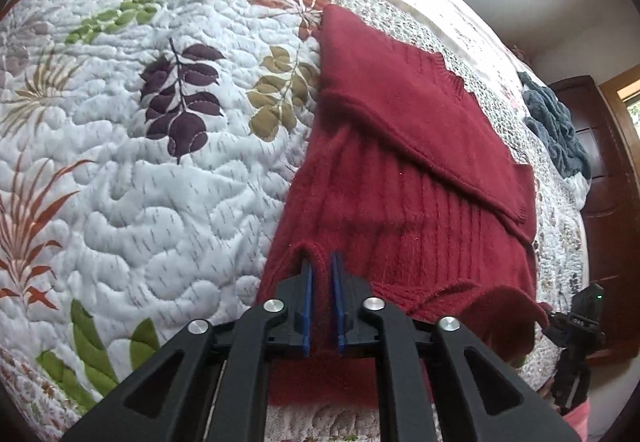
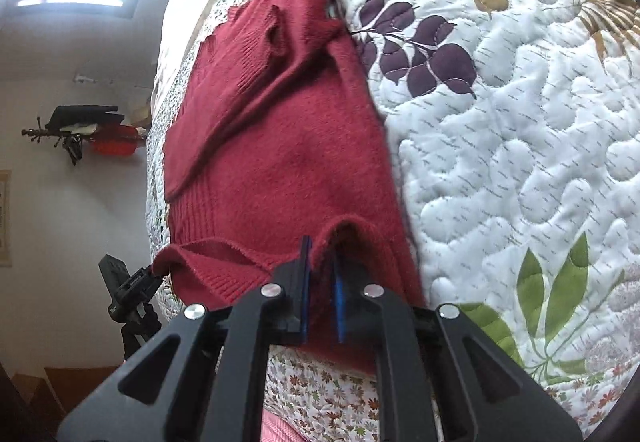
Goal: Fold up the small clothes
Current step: 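Grasp the sweater hem with both grippers and lift it toward the collar, then carry the held hem over the body toward the collar with both grippers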
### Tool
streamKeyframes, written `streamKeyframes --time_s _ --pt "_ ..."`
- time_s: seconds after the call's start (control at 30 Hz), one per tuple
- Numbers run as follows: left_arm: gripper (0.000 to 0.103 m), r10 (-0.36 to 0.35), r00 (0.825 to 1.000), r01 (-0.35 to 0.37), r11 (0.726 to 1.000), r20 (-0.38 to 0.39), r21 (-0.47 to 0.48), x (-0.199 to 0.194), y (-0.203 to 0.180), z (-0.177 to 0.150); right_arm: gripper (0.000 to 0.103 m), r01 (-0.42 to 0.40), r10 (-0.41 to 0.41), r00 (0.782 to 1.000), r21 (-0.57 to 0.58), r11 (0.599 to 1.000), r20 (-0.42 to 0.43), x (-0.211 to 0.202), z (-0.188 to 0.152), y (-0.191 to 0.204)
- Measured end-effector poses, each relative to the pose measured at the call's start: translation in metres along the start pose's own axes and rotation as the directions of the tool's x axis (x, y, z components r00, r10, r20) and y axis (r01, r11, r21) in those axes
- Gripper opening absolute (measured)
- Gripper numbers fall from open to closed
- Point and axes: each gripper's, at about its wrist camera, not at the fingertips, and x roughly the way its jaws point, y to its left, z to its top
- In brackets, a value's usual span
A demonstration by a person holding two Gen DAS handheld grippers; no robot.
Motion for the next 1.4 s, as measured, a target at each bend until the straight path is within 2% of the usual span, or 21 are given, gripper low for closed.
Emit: streamKeyframes --time_s 0.07,0.17,0.2,0.23,0.37,0.5,0.63,0.77,0.87,0.93,0.97,1.0,1.03,1.1,1.27,1.4 --pt "0.012 -0.041 0.999 0.041 0.999 -0.015 -0.025 -0.002 0.007 0.002 0.014 -0.004 0.004 1.0 0.011 1.0 -0.004 -0.002 0.001 -0.002" --pt "0.021 -0.105 0.994 0.103 0.993 -0.028 -0.059 -0.01 0.015 0.003 0.028 0.007 -0.007 0.999 0.015 1.0 0.031 -0.014 0.0 -0.006" --pt "0.028 -0.114 0.993 0.113 0.992 -0.022 -0.058 -0.014 0.016 0.002 0.029 0.002 -0.002 0.999 0.016 1.0 0.044 -0.019 0.001 -0.007" --pt "0.038 -0.108 0.994 0.108 0.993 -0.005 -0.048 -0.021 0.016 0.002 0.029 0.001 -0.002 0.999 0.013 1.0 0.053 -0.022 0.001 -0.006" --pt "0.041 -0.089 0.994 0.09 0.996 0.067 -0.015 -0.046 0.017 0.004 0.032 0.074 -0.07 0.994 -0.04 0.996 0.089 -0.038 -0.003 -0.001" --pt "0.043 -0.029 0.997 0.018 0.991 0.078 0.132 -0.048 -0.006 0.003 0.035 0.126 -0.11 0.986 -0.123 0.984 0.129 -0.046 -0.01 0.016" --pt "0.046 0.062 0.997 -0.073 0.952 0.045 0.297 -0.025 -0.036 0.001 0.042 0.179 -0.149 0.977 -0.204 0.963 0.152 -0.042 -0.016 0.036" --pt "0.046 0.155 0.987 -0.16 0.909 0.044 0.385 0.001 -0.051 0.003 0.044 0.231 -0.196 0.969 -0.263 0.937 0.152 -0.031 -0.019 0.051" --pt "0.046 0.202 0.979 -0.201 0.89 0.043 0.408 0.015 -0.053 0.008 0.046 0.274 -0.236 0.959 -0.307 0.911 0.156 -0.026 -0.024 0.055" --pt "0.045 0.209 0.977 -0.208 0.884 0.045 0.418 0.02 -0.053 0.01 0.046 0.289 -0.252 0.956 -0.326 0.9 0.152 -0.022 -0.026 0.057" --pt "0.04 0.206 0.977 -0.206 0.885 0.044 0.418 0.021 -0.053 0.012 0.046 0.294 -0.257 0.955 -0.33 0.897 0.15 -0.021 -0.026 0.057" --pt "0.025 0.198 0.979 -0.199 0.887 0.045 0.417 0.021 -0.052 0.012 0.046 0.303 -0.266 0.952 -0.335 0.892 0.152 -0.02 -0.025 0.056" --pt "0.017 0.192 0.98 -0.195 0.886 0.05 0.42 0.02 -0.053 0.012 0.046 0.311 -0.274 0.949 -0.339 0.888 0.154 -0.019 -0.025 0.055" --pt "0.009 0.204 0.976 -0.215 0.876 0.071 0.431 0.018 -0.057 0.009 0.046 0.331 -0.29 0.943 -0.356 0.874 0.165 -0.017 -0.024 0.055" --pt "0.008 0.112 0.99 -0.138 0.883 0.084 0.448 0.002 -0.067 -0.002 0.049 0.356 -0.315 0.934 -0.423 0.833 0.166 -0.007 -0.022 0.059" --pt "0.009 0.126 0.99 -0.139 0.88 0.058 0.453 0.014 -0.064 0.0 0.049 0.357 -0.325 0.934 -0.45 0.819 0.149 0.006 -0.013 0.06"
